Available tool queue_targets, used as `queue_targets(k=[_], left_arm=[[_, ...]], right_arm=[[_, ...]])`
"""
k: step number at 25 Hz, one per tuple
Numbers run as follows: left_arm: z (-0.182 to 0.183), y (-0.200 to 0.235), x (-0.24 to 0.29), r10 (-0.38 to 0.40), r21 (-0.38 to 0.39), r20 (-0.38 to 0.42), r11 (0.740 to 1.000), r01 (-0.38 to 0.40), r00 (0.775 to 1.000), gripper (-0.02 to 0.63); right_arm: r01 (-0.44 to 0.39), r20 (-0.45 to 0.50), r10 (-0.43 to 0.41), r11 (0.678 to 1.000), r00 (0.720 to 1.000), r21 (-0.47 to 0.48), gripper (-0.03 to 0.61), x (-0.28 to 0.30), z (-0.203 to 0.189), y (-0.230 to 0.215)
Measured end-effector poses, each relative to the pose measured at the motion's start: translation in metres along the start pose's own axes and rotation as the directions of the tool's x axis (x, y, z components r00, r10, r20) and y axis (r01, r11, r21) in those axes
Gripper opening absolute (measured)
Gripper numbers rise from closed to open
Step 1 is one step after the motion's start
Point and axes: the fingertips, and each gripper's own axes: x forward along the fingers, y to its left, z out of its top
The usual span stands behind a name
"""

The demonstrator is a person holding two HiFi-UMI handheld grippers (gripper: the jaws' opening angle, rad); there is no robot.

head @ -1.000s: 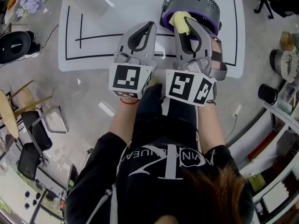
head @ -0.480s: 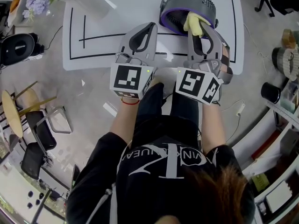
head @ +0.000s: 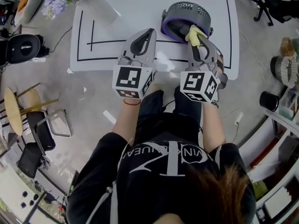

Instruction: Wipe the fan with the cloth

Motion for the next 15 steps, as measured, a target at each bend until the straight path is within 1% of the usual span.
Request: queue_targets(k=[2,3,5,6,7,9,11,15], left_arm=[[0.003,-0.002,-0.001,-0.003,0.001,0.0,1.0,0.003,1.0,0.011],[0.005,-0.004,-0.001,-0.004,0.003,-0.001,1.0,0.004,1.0,0.011],[0.009,-0.008,-0.002,-0.007,0.009,0.0,1.0,0.007,1.0,0.011],[0.01,-0.009,-0.002,-0.008,0.012,0.001,1.0,0.008,1.0,0.011],[0.012,-0.009,-0.002,-0.007,0.016,0.002,1.0,0.007,1.0,0.011],[0.016,-0.008,-0.003,-0.004,0.022,0.009,1.0,0.003,1.0,0.011],[0.02,-0.006,-0.004,-0.001,0.025,0.019,1.0,0.001,1.0,0.011],[0.032,-0.007,-0.003,-0.008,0.037,0.04,0.999,0.007,0.999,0.011]], right_arm=[[-0.071,0.012,0.07,0.99,0.998,0.122,0.089,-0.003,-0.004,0.002],[-0.112,0.028,0.109,0.974,0.994,0.198,0.089,-0.006,-0.007,0.003],[-0.196,0.08,0.18,0.921,0.981,0.336,0.089,-0.013,-0.01,0.006],[-0.232,0.113,0.204,0.896,0.972,0.379,0.089,-0.018,-0.008,0.007],[-0.261,0.148,0.219,0.878,0.964,0.402,0.089,-0.022,-0.005,0.006],[-0.3,0.214,0.229,0.862,0.95,0.409,0.089,-0.033,0.005,0.002],[-0.313,0.27,0.215,0.859,0.939,0.405,0.089,-0.043,0.017,-0.004],[-0.297,0.343,0.153,0.859,0.927,0.417,0.087,-0.061,0.031,-0.027]])
